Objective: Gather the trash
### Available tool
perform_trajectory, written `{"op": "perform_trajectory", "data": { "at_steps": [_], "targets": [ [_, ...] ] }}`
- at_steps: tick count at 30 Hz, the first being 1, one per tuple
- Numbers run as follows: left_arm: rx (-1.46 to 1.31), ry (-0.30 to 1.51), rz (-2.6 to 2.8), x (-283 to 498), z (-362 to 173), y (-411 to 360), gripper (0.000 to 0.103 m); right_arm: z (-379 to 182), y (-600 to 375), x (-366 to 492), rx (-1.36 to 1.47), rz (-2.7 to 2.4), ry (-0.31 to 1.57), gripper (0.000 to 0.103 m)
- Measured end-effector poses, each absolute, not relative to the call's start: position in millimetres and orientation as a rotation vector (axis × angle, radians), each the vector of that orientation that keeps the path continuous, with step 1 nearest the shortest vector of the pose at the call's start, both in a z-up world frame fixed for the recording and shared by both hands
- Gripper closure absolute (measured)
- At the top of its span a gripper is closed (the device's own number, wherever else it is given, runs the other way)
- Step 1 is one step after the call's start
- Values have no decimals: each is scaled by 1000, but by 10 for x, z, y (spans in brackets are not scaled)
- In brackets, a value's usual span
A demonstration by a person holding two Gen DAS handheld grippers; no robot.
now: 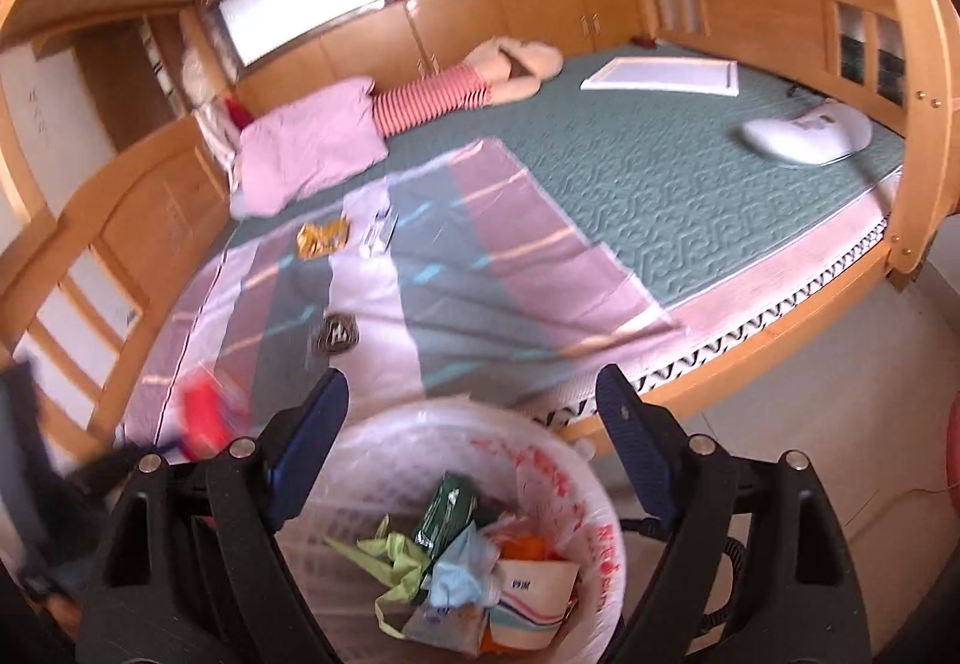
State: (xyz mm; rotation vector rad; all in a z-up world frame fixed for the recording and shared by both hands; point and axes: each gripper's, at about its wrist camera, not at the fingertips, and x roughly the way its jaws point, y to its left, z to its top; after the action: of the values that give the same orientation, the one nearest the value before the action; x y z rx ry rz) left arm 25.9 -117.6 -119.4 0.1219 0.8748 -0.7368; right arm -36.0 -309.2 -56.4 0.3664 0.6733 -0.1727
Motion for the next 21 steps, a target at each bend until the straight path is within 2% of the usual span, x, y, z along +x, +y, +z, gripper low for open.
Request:
{"op": "perform_trajectory", "data": {
  "at_steps": [1, 2, 3, 7, 11, 17, 21],
  "targets": [
    [132, 923, -793, 252, -1296, -1255, 23, -560, -3106, -345, 364, -178, 671, 19],
    [140, 948, -813, 251, -1369, -1303, 9, -566, -3116, -341, 363, -181, 671, 18],
    [146, 954, -815, 249, -1409, -1330, 6, -569, -3114, -314, 362, -182, 672, 18],
    [153, 941, -771, 378, -1463, -1282, 4, -543, -3094, -121, 352, -159, 680, 18],
    [56, 917, -590, 827, -1422, -855, 4, -447, -2945, 340, 300, -77, 678, 18],
    [-100, 952, -150, 1774, -1622, 183, 4, -577, -2412, 1558, 215, 75, 703, 18],
    [-127, 952, -58, 2178, -1668, 612, 4, -857, -2008, 2582, 289, 151, 769, 18]
  ]
}}
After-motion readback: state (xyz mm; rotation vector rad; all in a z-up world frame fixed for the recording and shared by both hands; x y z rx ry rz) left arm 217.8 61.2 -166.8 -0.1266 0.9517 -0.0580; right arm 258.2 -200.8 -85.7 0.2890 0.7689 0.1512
